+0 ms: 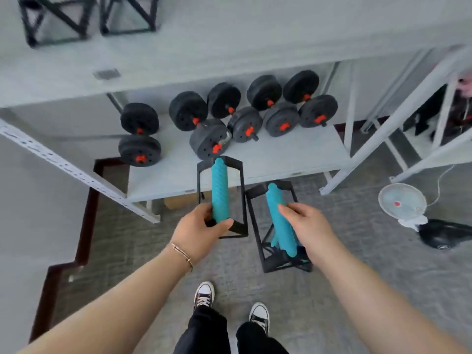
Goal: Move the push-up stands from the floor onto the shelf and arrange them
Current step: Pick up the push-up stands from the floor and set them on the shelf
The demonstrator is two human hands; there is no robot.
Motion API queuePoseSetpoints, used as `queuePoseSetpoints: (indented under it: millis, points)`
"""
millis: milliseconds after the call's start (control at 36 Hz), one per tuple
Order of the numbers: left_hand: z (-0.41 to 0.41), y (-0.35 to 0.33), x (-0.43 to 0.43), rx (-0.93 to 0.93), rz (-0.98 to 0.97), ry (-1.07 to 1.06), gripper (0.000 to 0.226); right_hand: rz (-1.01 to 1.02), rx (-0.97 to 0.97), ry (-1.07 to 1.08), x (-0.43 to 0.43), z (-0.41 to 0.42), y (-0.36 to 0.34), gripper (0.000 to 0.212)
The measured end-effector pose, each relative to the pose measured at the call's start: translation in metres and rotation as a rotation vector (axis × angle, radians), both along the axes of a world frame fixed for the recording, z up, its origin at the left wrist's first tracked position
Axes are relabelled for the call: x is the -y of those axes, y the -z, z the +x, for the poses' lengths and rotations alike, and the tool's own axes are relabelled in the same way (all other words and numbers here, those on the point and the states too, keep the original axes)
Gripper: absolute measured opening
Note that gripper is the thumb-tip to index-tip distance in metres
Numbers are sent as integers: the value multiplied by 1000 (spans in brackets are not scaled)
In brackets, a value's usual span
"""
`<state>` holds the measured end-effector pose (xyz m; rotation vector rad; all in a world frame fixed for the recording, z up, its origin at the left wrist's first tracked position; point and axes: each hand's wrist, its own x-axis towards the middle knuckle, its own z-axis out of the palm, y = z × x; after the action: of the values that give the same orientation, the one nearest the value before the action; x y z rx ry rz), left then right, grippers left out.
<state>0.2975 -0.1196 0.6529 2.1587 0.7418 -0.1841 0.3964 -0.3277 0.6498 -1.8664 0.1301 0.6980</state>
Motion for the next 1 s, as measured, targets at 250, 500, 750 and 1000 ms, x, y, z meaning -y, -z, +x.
queuePoseSetpoints:
  millis: [250, 500, 750, 1000]
  points:
    - [13, -100, 11, 212, 0, -100, 31, 131, 189, 64, -1, 31, -112, 27]
    - [58, -180, -1, 400, 10, -150, 25, 282, 243, 98, -21, 94, -195, 25]
    - [161, -232, -60, 483, 48, -142, 35, 265, 383, 102, -75, 201, -253, 17]
    - [278, -225, -133, 399, 25, -80, 38, 166, 475, 188, -151, 314, -249, 33]
